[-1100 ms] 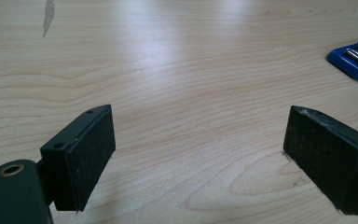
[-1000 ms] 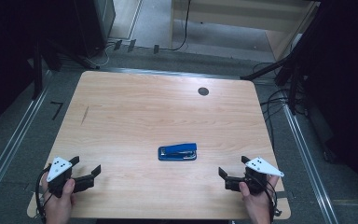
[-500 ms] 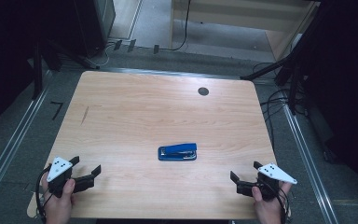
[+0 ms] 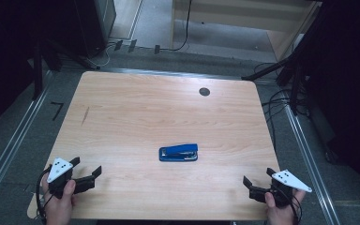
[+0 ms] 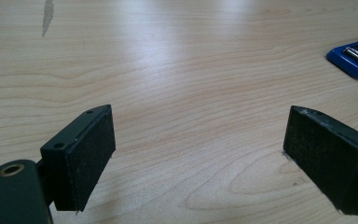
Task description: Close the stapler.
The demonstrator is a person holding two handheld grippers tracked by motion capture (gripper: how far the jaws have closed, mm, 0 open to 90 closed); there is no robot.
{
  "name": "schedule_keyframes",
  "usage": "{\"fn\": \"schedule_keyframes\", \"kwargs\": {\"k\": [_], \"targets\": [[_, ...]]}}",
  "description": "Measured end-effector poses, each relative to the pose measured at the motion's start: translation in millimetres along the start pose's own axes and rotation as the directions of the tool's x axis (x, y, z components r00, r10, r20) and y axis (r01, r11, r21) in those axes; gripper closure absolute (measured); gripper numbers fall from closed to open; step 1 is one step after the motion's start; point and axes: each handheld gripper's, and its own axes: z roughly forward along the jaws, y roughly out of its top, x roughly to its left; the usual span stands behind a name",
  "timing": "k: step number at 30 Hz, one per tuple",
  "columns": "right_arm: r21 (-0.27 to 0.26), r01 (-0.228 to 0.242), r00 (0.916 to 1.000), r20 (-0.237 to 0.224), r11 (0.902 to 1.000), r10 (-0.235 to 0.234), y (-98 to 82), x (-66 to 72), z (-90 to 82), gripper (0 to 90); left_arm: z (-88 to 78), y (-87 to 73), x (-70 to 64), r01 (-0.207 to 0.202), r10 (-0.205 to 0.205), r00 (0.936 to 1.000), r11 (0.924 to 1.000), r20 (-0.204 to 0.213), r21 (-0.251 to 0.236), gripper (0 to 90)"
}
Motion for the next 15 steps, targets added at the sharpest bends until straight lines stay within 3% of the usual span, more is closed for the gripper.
{"fn": "schedule_keyframes", "kwargs": {"k": [15], "targets": [[-0.032, -0.062, 0.9964, 0.056, 0.9975, 0.064, -13.8, -37.7, -17.7, 0.0, 0.1, 0.0, 0.2, 0.001, -0.001, 1.0000, 1.0000, 0.004, 0.000, 9.6]]}}
